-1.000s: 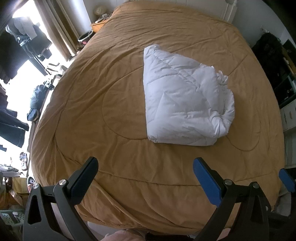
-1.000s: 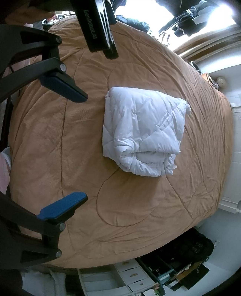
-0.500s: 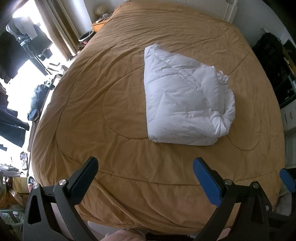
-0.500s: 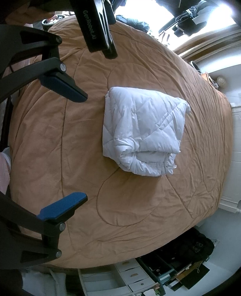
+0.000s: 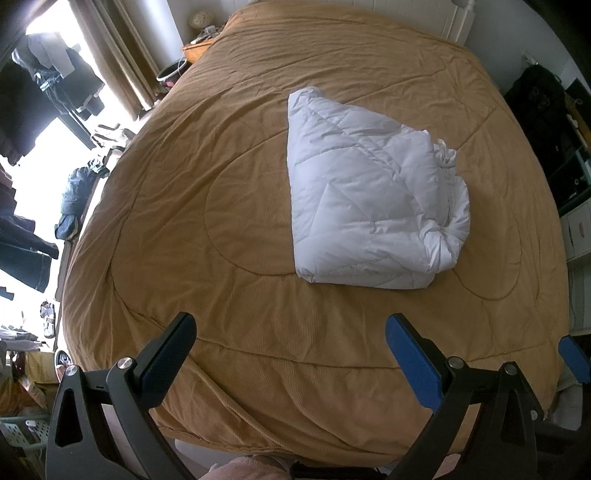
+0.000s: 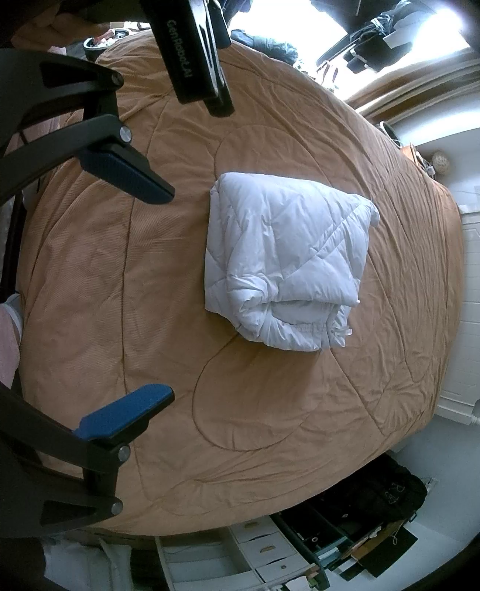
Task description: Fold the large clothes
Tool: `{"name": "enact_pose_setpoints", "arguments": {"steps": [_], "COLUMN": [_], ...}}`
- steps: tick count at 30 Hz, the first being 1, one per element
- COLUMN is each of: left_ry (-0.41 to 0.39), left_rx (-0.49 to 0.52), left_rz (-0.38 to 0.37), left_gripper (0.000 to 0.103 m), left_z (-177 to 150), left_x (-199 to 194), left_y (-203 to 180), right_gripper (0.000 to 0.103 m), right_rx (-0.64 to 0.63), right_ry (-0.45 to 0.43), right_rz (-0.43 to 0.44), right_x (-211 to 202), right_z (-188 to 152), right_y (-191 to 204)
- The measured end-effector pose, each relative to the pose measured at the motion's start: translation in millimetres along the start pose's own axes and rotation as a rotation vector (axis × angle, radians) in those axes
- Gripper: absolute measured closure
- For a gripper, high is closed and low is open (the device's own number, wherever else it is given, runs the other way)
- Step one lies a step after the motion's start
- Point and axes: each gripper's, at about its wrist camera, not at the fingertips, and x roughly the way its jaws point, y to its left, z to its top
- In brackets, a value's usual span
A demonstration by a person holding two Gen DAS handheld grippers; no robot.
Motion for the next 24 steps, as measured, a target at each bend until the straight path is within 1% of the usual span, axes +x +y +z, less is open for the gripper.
{"name": "enact_pose_setpoints", "arguments": {"steps": [24], "left_ry": [0.020], "left_rx": [-0.005], "left_rz": [-0.003], "left_gripper": [0.001], "left_z": [-4.2], "left_x": [1.3], "left_y": [-0.9], "right_gripper": [0.005], "right_rx": [-0.001], "right_ry": [0.003], "right_rz": [-0.004], "right_x": [-0.4], "right_z": [0.2], "right_y": [1.4]}}
